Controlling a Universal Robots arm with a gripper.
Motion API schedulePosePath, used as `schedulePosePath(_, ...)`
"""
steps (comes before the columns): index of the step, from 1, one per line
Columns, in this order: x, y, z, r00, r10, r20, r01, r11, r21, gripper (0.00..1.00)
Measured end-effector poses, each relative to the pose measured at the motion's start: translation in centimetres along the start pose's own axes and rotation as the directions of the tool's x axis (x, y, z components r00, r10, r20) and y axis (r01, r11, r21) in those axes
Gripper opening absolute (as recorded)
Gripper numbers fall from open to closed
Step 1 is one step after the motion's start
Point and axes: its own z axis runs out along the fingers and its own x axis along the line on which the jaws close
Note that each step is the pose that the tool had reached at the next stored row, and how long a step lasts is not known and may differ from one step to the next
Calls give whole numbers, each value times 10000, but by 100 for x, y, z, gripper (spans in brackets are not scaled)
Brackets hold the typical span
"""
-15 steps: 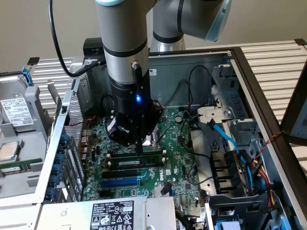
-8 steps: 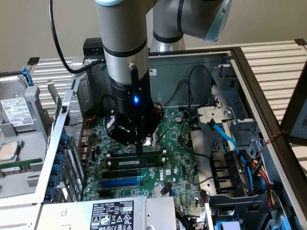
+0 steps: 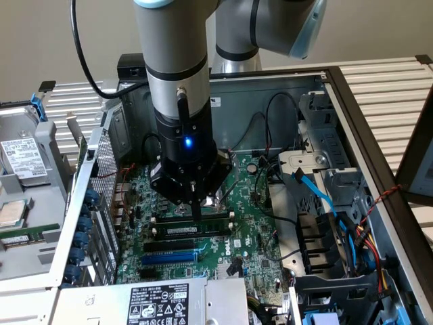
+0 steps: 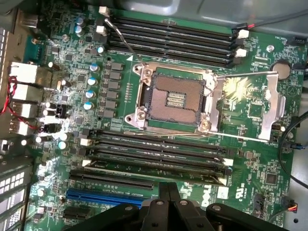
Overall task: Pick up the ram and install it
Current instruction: 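Press down the ram until it locks into place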
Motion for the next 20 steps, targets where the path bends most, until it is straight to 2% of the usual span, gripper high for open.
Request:
schedulePosePath(5, 0, 0, 4, 9962, 870, 22, -870, 9962, 40, 11)
schedulePosePath(10, 1, 0, 7, 9858, 1678, 44, -1678, 9858, 76, 11)
schedulePosePath(20, 0, 0, 7, 9857, 1682, 45, -1682, 9857, 75, 11)
